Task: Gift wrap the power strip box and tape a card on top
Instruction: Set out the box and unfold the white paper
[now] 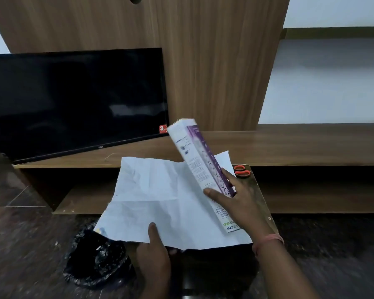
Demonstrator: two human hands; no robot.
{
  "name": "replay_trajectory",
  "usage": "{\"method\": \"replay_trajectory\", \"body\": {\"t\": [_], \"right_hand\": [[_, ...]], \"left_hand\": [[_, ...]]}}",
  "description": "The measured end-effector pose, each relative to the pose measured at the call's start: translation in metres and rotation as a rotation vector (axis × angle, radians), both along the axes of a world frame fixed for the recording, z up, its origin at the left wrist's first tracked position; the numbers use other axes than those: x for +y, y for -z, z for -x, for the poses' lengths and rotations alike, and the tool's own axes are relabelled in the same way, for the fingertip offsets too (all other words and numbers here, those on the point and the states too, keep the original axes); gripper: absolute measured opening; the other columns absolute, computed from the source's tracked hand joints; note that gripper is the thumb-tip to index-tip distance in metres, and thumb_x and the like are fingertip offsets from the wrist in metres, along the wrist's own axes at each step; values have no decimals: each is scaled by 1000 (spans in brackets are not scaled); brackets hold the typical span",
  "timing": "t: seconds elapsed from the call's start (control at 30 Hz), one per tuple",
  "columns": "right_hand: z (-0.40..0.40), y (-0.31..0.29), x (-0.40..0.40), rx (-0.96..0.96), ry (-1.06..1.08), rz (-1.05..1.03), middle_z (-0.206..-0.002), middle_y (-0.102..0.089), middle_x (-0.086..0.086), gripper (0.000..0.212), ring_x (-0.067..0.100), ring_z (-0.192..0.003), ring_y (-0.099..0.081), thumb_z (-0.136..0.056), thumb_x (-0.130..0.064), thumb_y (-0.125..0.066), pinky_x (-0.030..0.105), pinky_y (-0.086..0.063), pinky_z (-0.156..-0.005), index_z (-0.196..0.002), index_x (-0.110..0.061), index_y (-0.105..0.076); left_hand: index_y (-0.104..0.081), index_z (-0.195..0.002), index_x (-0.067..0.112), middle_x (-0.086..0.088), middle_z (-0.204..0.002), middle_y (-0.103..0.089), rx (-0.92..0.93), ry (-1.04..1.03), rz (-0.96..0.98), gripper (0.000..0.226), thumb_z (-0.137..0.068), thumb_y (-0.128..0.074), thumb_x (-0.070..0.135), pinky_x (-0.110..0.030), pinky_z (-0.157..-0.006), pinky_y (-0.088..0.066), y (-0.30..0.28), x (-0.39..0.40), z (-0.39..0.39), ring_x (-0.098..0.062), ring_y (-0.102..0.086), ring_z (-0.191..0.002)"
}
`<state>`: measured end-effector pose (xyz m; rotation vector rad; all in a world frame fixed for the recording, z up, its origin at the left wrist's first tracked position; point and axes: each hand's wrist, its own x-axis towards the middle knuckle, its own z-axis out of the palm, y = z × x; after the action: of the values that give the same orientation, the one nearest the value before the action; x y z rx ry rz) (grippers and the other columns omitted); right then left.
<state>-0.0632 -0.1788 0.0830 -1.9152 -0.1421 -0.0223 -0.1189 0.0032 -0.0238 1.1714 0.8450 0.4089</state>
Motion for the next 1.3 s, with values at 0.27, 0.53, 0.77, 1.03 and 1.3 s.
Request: {"method": "replay_trajectory", "body": {"t": [0.27, 0.53, 0.77, 1.03, 1.3], "right_hand": [[-29, 38, -24, 87, 616, 482, -128, -42, 13, 102, 36, -120, -38, -61, -87, -66, 51, -30, -105, -145, -38, -35], [-23, 61, -38, 487, 824, 583, -130, -41, 23, 92, 41, -123, -36, -61, -70, -72, 51, -26, -105, -127, -17, -37], [-25, 63, -55, 500, 862, 629, -130, -40, 24, 102, 42, -124, -36, -58, -77, -73, 50, -27, -106, -129, -15, -35], [-28, 77, -44, 454, 845, 730, -131, -40, 23, 115, 39, -123, -36, -58, -95, -54, 51, -29, -104, -139, -15, -33], [-29, 69, -47, 442, 873, 706, -128, -45, 26, 98, 39, -122, -38, -63, -90, -58, 48, -27, -104, -121, -11, -48]], "left_hand": [[-69, -97, 1, -9, -93, -70, 71, 59, -98, 17, -96, -62, 17, -24, -44, -48, -3, 9, 3, -22, -66, -74], [-64, -75, -7, -17, -73, -66, 73, 57, -1, 19, -89, -56, 3, -20, -41, -46, -10, 4, 9, -13, -63, -49], [-56, -90, -5, -12, -69, -47, 118, 26, -29, 12, -99, -51, 2, -13, -36, -36, -6, 15, 5, -5, -53, -37], [-67, -95, -4, -10, -91, -67, 138, -39, -82, 18, -93, -57, 10, -35, -75, -43, 5, 13, 5, -30, -60, -84], [-63, -121, 22, -13, -110, -64, 417, 302, -221, 107, -64, -28, 105, -43, -94, -43, 2, 24, 4, -33, -59, -100]]}}
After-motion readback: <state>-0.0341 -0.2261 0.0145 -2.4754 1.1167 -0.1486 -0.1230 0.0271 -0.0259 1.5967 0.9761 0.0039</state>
